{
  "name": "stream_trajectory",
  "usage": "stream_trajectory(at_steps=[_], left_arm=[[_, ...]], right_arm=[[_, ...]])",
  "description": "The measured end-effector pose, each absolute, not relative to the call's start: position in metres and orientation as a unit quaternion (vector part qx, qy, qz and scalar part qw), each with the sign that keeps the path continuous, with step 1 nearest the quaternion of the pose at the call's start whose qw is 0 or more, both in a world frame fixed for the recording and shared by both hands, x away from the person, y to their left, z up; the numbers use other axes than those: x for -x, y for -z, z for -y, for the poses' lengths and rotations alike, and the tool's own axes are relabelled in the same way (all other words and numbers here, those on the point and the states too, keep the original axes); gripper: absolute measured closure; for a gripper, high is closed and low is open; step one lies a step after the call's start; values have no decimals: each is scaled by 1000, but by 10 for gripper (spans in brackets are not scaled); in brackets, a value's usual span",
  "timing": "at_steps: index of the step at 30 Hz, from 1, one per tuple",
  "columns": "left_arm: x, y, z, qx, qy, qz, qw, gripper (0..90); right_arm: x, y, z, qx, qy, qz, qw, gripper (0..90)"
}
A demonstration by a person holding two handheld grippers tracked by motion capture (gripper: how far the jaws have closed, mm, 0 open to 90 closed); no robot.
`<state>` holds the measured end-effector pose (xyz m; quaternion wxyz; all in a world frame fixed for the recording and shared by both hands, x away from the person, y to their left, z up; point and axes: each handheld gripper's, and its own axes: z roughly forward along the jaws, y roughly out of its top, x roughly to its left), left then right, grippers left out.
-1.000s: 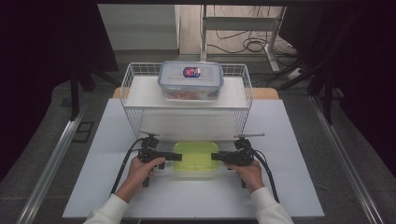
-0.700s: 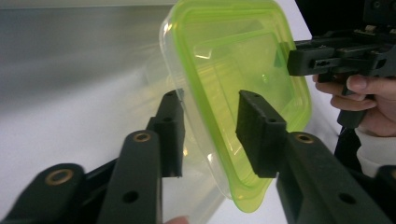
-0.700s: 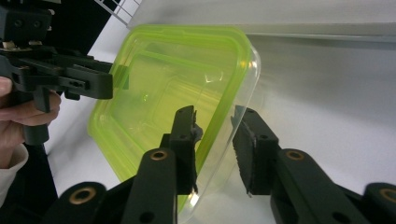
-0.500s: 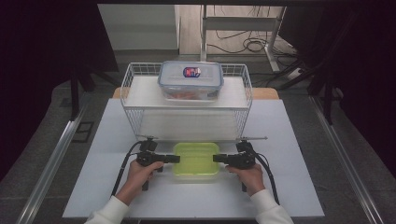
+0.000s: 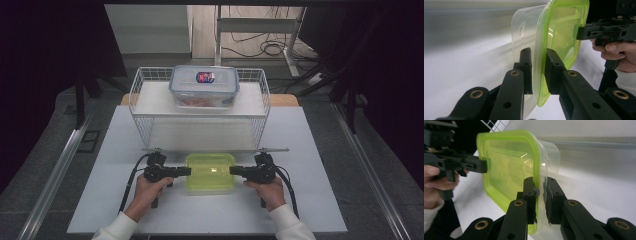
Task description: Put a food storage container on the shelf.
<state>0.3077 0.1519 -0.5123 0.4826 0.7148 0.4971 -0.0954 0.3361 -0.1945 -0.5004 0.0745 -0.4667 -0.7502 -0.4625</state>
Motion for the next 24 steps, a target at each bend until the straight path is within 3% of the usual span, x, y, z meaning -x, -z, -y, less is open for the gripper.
stream_trajectory(at_steps=[15, 24], left_arm=[[-294, 483, -155, -727, 60, -453, 513, 772], [-290, 468, -155, -733, 46, -433, 522, 772]], right_arm=[[-325, 476, 197, 434, 497, 749, 54, 795], [-318, 455, 197, 410, 510, 756, 18, 795]])
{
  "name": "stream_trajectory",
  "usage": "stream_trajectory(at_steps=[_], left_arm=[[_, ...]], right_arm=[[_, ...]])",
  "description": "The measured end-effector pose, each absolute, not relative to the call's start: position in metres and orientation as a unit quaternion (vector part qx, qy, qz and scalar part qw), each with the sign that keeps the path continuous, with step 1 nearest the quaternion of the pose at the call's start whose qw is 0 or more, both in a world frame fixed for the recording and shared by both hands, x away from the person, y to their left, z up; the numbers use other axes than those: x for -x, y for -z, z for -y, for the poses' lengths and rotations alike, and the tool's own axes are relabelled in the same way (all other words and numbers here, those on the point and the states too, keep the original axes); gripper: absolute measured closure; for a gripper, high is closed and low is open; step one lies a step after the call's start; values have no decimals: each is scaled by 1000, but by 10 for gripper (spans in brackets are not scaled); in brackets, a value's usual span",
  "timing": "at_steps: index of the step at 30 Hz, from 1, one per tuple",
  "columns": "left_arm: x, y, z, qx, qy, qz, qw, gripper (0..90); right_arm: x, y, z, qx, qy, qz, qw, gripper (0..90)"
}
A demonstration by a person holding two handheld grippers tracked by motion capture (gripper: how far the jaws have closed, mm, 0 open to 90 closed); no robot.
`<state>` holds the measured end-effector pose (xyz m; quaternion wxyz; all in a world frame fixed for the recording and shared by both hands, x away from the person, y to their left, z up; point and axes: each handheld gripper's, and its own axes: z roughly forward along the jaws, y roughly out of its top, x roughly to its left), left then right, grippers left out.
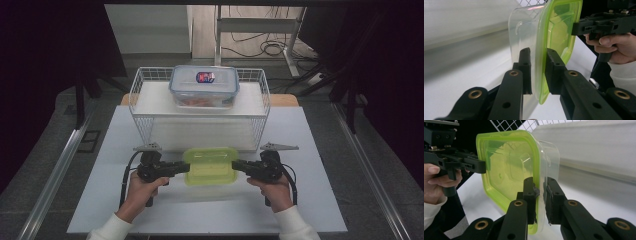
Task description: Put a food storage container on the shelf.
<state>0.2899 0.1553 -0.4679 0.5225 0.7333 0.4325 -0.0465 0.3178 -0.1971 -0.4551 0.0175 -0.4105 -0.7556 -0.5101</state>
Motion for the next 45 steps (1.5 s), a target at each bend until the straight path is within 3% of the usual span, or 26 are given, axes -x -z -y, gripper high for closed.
stream_trajectory(at_steps=[13, 24, 34, 45], left_arm=[[-292, 457, -158, -734, 37, -425, 528, 776], [-296, 422, -164, -740, 16, -409, 534, 779], [-312, 377, -169, -733, 4, -396, 552, 785], [-324, 321, -170, -742, -23, -374, 556, 783]], right_arm=[[-316, 440, 194, 394, 514, 762, -7, 795], [-316, 412, 189, 375, 537, 755, -32, 795], [-324, 353, 182, 348, 536, 766, -75, 794], [-334, 310, 183, 338, 560, 751, -84, 795]])
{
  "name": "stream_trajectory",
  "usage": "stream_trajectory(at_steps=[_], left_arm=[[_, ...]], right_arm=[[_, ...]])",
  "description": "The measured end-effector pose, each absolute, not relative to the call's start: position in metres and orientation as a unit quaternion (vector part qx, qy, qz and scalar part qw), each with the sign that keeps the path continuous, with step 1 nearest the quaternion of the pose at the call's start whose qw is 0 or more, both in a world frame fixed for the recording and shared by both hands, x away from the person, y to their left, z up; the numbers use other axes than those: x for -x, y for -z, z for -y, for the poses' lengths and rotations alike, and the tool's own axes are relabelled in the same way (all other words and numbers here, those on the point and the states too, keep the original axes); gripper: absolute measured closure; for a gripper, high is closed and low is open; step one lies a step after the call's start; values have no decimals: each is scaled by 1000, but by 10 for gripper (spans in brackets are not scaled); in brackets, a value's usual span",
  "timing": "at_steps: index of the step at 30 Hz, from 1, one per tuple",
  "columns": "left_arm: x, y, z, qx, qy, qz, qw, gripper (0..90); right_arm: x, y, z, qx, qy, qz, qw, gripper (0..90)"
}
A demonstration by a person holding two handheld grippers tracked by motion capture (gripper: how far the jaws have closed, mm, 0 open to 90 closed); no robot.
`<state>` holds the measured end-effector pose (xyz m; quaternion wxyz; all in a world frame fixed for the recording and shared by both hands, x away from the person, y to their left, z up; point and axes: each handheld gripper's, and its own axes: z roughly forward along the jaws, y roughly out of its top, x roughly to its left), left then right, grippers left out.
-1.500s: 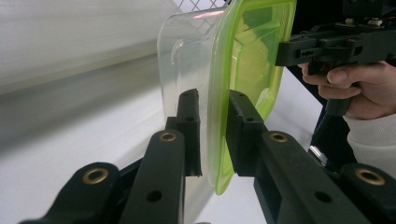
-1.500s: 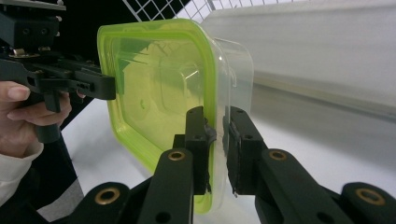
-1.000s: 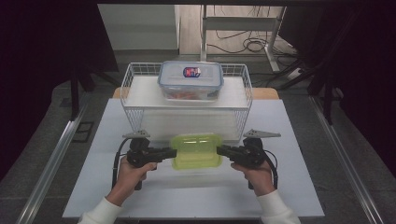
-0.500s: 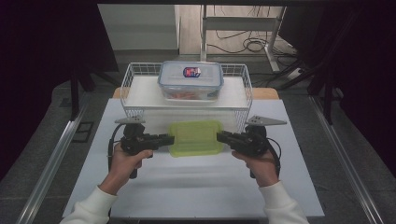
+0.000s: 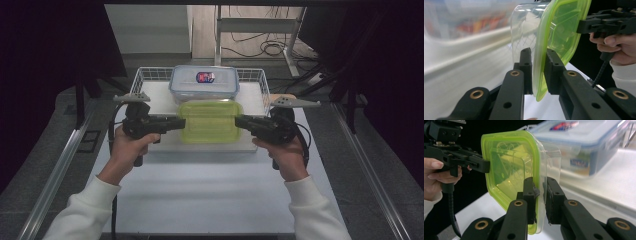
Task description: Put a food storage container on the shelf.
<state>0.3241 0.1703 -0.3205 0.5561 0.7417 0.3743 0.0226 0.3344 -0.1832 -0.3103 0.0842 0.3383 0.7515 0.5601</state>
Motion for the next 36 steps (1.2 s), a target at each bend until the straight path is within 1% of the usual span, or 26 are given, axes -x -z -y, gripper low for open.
stream_trajectory(at_steps=[8, 11, 15, 21, 26, 32, 36], left_arm=[[-335, 284, -173, -746, -41, -371, 552, 785], [-339, 276, -175, -745, -42, -370, 553, 785], [-354, 261, -179, -746, -41, -372, 551, 787], [-375, 252, -182, -743, -38, -382, 548, 792], [-390, 250, -184, -741, -28, -387, 549, 790], [-413, 252, -190, -736, -18, -407, 540, 797], [-421, 256, -191, -738, -15, -414, 533, 797]], right_arm=[[-345, 281, 181, -333, -574, -743, 90, 796], [-349, 273, 180, -333, -577, -741, 88, 795], [-364, 260, 176, -337, -580, -737, 83, 795], [-382, 247, 169, -345, -572, -738, 91, 796], [-397, 242, 167, -352, -571, -737, 81, 796], [-416, 243, 159, -375, -561, -735, 68, 795], [-426, 246, 156, -387, -553, -736, 58, 795]])
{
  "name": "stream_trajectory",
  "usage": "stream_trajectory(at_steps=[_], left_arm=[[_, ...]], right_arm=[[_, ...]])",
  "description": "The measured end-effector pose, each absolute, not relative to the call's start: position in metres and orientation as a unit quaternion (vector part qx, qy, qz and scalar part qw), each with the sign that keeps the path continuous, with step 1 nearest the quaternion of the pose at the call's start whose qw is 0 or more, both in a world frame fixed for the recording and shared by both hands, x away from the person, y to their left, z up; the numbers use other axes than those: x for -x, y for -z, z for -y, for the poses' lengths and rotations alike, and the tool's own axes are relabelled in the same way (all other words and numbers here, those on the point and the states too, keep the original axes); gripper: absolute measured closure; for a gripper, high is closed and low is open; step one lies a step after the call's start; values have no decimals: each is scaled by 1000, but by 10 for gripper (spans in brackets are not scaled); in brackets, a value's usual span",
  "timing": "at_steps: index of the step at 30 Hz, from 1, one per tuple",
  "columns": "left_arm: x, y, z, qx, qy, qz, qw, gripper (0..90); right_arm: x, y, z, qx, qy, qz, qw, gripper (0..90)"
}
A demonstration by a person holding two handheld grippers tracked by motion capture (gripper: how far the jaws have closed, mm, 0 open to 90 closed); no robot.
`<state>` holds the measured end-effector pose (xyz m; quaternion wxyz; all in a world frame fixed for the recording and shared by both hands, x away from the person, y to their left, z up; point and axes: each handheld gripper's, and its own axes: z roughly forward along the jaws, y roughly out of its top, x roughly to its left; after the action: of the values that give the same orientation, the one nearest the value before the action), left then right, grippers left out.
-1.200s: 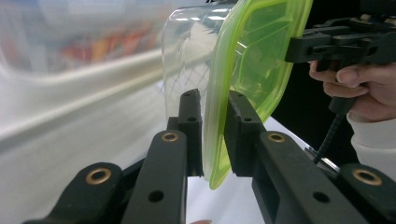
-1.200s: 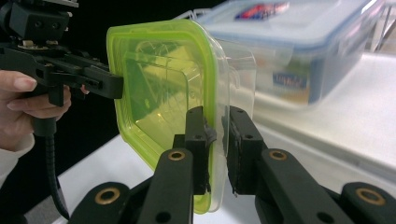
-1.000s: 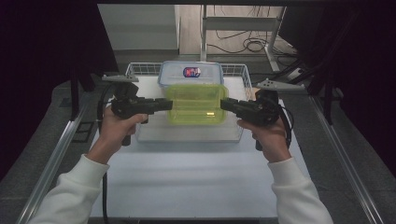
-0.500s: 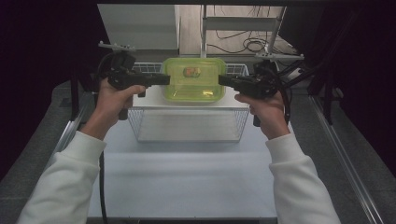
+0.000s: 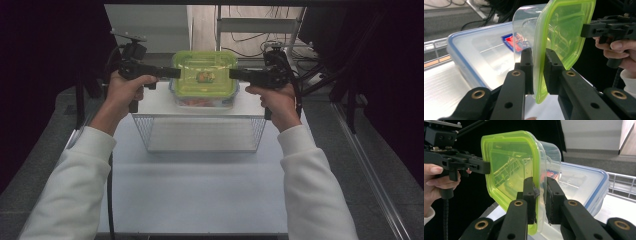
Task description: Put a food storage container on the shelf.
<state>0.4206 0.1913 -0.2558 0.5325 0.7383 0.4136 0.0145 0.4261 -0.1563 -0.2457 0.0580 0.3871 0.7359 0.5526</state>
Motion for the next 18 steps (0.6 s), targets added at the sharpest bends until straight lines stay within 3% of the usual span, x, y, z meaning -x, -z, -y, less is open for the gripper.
stream_trajectory(at_steps=[4, 18], left_arm=[[-427, 260, -191, -730, -14, -423, 537, 797], [-445, 266, -188, -691, -5, -463, 556, 764]], right_arm=[[-439, 255, 156, -400, -553, -730, 38, 794], [-461, 256, 152, -419, -553, -719, 34, 748]])
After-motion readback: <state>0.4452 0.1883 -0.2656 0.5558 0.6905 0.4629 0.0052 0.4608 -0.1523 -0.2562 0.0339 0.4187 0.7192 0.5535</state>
